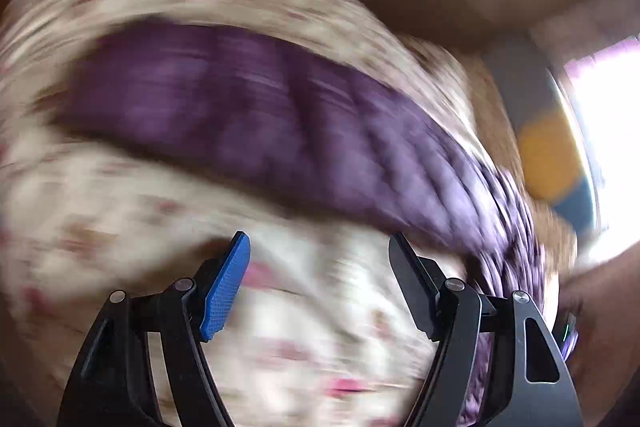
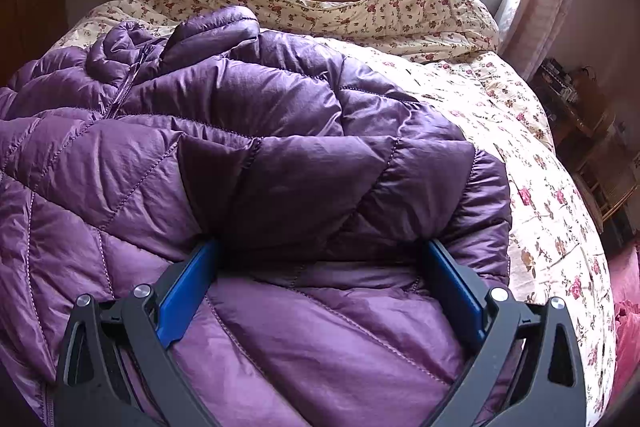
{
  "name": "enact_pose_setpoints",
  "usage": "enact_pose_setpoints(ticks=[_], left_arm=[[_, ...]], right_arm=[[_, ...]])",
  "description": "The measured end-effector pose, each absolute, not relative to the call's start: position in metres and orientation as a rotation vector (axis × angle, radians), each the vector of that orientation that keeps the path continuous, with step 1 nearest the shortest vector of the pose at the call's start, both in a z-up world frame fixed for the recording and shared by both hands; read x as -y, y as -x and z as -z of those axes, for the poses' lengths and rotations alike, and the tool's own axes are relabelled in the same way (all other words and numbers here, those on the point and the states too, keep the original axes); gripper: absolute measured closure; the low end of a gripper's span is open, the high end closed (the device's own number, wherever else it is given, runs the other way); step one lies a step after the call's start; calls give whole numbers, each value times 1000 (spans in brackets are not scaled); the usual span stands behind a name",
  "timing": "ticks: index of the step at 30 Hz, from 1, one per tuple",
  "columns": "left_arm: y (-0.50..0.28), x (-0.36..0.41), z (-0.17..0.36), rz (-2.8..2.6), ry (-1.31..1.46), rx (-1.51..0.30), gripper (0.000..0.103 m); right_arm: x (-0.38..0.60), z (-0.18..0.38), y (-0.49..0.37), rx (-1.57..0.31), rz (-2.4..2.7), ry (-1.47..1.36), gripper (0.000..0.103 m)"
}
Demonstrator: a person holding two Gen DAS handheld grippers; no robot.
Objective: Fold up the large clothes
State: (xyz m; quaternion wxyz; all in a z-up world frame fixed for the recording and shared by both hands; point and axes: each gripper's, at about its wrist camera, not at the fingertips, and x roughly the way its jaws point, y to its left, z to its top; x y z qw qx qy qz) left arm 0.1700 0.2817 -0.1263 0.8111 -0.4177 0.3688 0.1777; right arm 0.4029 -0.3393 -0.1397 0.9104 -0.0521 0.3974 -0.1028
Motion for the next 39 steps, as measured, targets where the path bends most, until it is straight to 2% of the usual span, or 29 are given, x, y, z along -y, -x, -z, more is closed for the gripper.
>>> enact_pose_setpoints(ticks=[3,8,10,11,12,18,24,30,39], left_arm=[[-145,-326,129,-468,1022,-713,32],[-145,-360,137,-507,1148,-639,32],[-156,-361,135,-540,1099,-645,46],[-162,-362,136,-543,1081,-661,76],[-168,-362,138,-541,1063,-681,91],[-201,-340,110,-472,926,-671,93],[-264,-275,65,-259,765,-666,93],[-334,-166,42,26,642,-712,93],[-398,-13,50,380,578,-813,93]], right_arm=[[339,139,-403,-818,214,111,3],[339,139,-403,-818,213,109,3],[339,139,-403,-818,213,111,3],[340,140,-403,-817,212,108,3],[339,139,-403,-818,212,108,3],[339,140,-403,-819,211,107,3],[340,138,-404,-820,206,98,3],[341,137,-405,-821,202,89,3],[344,137,-407,-821,190,67,3]])
